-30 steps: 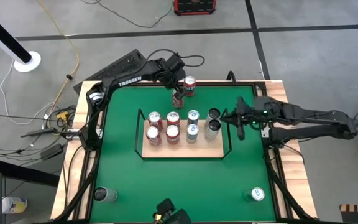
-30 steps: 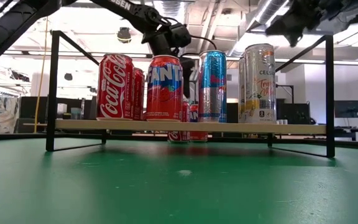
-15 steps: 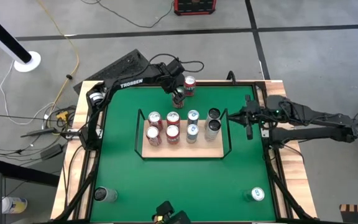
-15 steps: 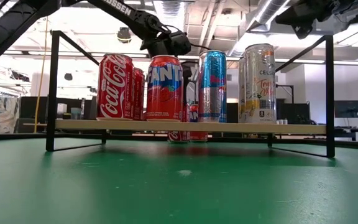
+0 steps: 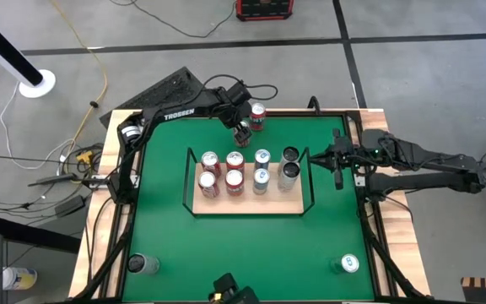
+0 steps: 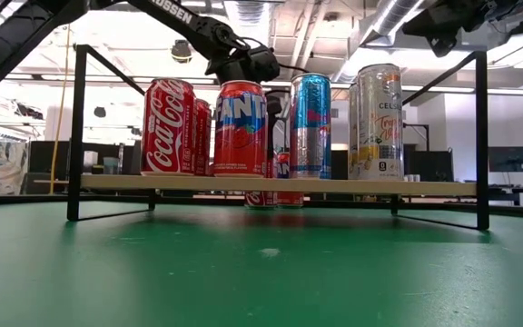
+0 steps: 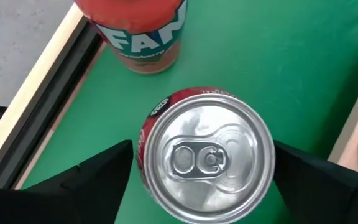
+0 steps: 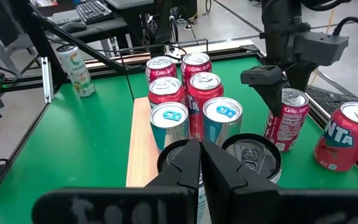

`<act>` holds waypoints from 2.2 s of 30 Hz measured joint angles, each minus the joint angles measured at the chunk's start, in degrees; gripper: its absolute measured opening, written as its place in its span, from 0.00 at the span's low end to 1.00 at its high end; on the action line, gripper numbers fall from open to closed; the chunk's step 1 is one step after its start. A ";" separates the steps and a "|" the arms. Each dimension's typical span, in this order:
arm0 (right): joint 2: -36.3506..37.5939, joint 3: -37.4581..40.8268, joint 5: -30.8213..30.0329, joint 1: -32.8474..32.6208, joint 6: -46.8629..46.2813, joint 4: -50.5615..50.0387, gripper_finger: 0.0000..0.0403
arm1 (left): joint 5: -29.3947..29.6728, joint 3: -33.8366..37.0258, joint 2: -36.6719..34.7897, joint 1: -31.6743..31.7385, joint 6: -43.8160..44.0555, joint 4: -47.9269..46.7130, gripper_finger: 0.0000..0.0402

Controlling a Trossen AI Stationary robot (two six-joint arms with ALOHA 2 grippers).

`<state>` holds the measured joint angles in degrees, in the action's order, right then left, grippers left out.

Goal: Place canned beverage on shelf
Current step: Put the red-white soda can on the shelf aligned with the other red-white soda cans

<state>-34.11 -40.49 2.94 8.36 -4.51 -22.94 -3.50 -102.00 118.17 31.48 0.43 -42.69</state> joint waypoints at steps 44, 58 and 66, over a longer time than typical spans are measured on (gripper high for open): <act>0.01 -0.04 0.02 0.00 -2.60 -1.88 0.10 | -7.64 -19.67 -21.92 -20.52 -5.25 -24.88 0.69; -0.09 -0.04 -1.75 0.02 -9.04 -1.70 0.10 | 4.46 20.67 -38.49 -42.59 4.68 -7.48 0.69; -0.09 -0.04 -2.86 0.00 -10.69 -1.70 0.10 | 8.94 30.18 -39.26 -44.79 8.81 -5.07 0.71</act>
<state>-34.20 -40.53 0.08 8.36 -15.20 -24.64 5.44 -71.81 78.91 -13.31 9.24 -47.76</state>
